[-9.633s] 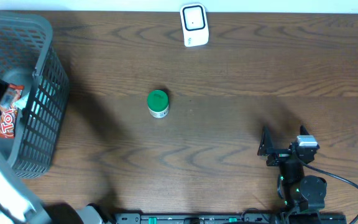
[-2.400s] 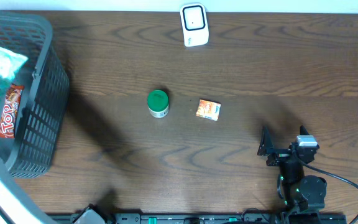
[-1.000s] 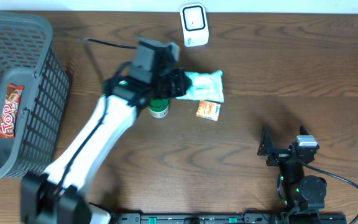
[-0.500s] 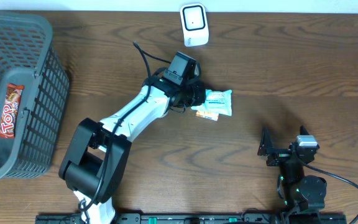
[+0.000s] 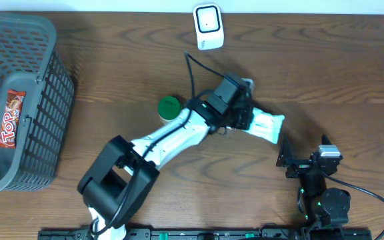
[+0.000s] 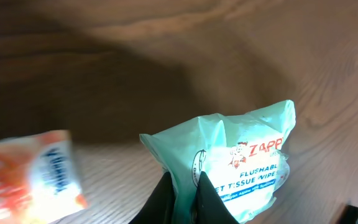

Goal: Scan the item barcode
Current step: 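Carry the wipes pack past the scanner with the left gripper, then place the wipes pack on the table right of the orange box, then reach the left gripper into the basket and grasp the red snack bar, then lift the red snack bar out and carry it over the table centre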

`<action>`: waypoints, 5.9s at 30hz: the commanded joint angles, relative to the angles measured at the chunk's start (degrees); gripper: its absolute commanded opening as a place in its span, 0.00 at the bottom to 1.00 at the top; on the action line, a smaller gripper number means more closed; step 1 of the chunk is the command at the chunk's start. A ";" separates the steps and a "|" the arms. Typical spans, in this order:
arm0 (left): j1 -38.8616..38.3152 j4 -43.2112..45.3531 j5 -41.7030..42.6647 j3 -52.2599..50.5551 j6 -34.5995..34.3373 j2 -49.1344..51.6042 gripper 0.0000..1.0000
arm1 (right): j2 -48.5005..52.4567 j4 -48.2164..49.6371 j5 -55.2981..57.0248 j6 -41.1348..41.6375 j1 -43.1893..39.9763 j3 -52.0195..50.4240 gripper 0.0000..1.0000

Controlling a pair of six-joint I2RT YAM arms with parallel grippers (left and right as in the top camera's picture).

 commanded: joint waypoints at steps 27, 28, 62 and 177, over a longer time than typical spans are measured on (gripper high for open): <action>4.76 2.64 -7.39 0.70 -2.82 7.43 1.00 | -0.15 -0.22 -0.04 -0.33 -0.46 -0.07 0.99; 4.79 2.67 -7.39 0.74 -2.84 6.99 0.99 | -0.15 -0.22 -0.04 -0.33 -0.46 -0.07 0.99; 80.48 -28.30 -8.07 1.38 11.32 -45.35 0.98 | -0.15 -0.24 -0.04 -0.33 -0.46 -0.07 0.99; 23.08 -25.07 67.06 0.94 2.54 -3.63 0.08 | -0.15 -0.22 -0.04 -0.33 -0.46 -0.07 0.99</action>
